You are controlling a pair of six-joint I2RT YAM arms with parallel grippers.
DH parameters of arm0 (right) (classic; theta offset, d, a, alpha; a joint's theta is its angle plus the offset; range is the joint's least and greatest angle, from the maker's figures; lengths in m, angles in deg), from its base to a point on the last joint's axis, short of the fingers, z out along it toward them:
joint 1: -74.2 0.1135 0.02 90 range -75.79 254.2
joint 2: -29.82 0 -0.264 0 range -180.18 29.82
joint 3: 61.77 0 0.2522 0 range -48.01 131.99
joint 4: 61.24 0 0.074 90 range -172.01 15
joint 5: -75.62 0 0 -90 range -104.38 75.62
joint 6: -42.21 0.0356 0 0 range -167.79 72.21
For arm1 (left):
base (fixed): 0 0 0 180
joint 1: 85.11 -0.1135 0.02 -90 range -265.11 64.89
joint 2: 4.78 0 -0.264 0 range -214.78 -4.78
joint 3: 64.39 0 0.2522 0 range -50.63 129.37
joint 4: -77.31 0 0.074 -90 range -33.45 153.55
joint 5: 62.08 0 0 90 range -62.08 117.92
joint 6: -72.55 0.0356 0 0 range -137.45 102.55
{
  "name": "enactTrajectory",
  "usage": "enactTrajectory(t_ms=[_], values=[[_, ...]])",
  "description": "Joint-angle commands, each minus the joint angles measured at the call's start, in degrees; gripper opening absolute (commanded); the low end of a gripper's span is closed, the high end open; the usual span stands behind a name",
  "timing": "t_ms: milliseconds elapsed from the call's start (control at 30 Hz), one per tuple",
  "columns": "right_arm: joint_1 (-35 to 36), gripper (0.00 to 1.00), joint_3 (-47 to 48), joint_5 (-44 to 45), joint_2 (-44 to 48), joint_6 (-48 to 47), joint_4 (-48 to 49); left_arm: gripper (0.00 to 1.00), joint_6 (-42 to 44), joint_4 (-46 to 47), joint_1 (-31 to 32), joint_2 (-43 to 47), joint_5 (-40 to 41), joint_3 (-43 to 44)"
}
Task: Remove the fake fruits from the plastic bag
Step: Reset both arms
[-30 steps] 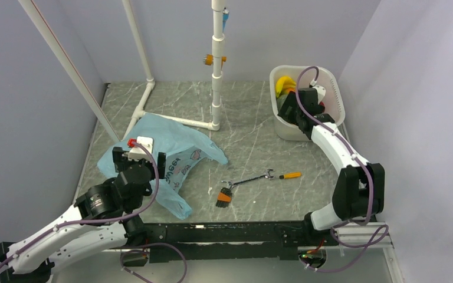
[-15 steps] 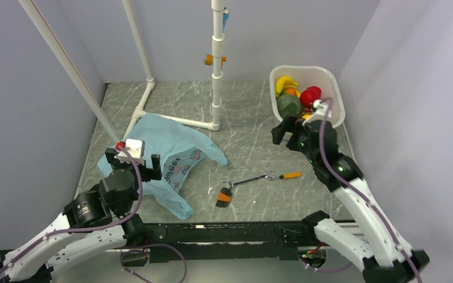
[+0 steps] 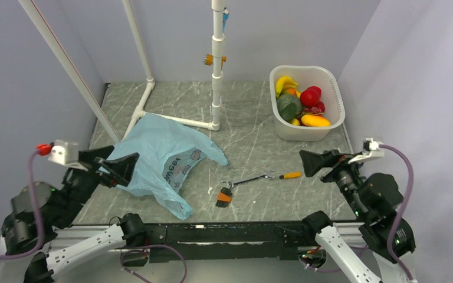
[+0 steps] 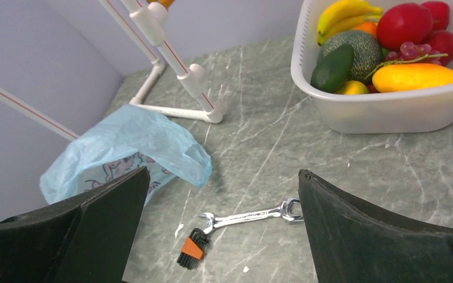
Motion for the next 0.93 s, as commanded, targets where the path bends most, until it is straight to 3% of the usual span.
enactTrajectory(t_ms=[0,433,900], values=[[0.07,1.00,3.43,-0.84,3.38,-0.05,-4.82,0.99,-4.82,-2.82,-0.02,3.97,-5.15,2.75],[0.03,1.00,9.06,4.18,8.15,-0.11,-11.70,0.99,-8.57,-6.73,0.01,13.68,-3.73,6.23],[-0.02,1.00,6.99,8.18,10.05,-0.14,-10.17,0.99,-10.32,-7.91,-0.03,12.38,-5.27,4.45]])
